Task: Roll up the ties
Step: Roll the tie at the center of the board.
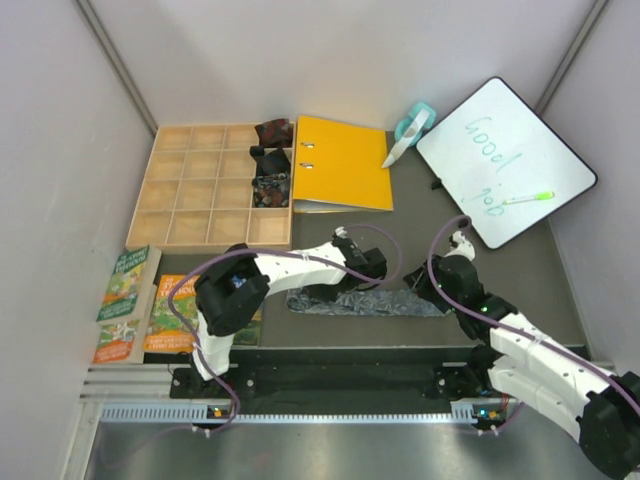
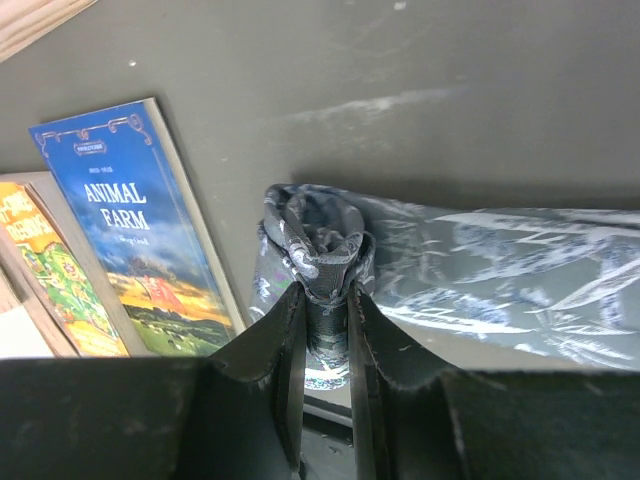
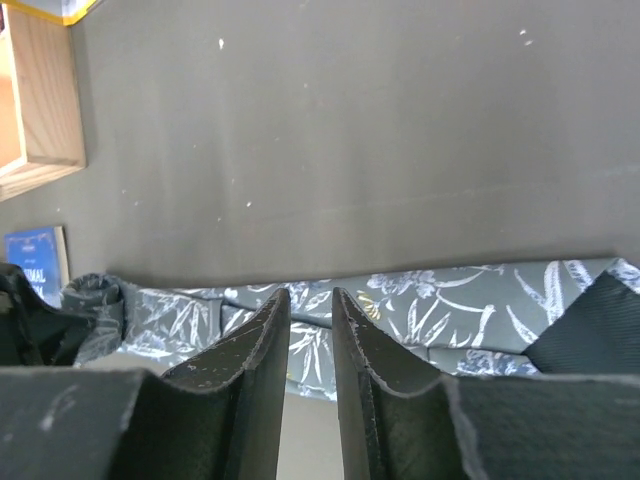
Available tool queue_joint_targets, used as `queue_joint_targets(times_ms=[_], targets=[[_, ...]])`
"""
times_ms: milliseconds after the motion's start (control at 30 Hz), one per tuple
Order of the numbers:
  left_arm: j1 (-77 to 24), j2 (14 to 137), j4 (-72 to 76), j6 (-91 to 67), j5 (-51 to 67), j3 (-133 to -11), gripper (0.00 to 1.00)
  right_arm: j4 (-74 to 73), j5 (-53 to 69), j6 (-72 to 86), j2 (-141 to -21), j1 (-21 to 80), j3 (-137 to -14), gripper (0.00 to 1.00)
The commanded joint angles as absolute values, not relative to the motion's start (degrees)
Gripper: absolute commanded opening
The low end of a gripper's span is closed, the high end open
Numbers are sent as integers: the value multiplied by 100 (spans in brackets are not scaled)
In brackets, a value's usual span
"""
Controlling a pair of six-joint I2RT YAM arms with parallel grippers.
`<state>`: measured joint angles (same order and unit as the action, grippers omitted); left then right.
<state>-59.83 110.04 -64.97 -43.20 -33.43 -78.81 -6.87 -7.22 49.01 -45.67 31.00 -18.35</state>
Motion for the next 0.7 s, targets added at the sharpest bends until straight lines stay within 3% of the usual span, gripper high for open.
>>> queue_joint_targets(times_ms=[0, 333, 467, 667], targets=[[-6170, 11399, -6794, -4596, -3586, -8305, 17, -492, -958, 4851, -4474, 3094, -1811, 25], [-6196, 11681, -6504, -4685, -3182, -8560, 25, -360, -923, 4816, -4561, 3094, -1784, 27], [-6196, 11716, -6381, -4685, -3024, -8569, 43, -325, -897, 4816, -4597, 3094, -1784, 28], [-6188, 11488, -6302, -4693, -2935, -8578, 58, -308, -896, 4799, -4614, 3094, -1775, 28]])
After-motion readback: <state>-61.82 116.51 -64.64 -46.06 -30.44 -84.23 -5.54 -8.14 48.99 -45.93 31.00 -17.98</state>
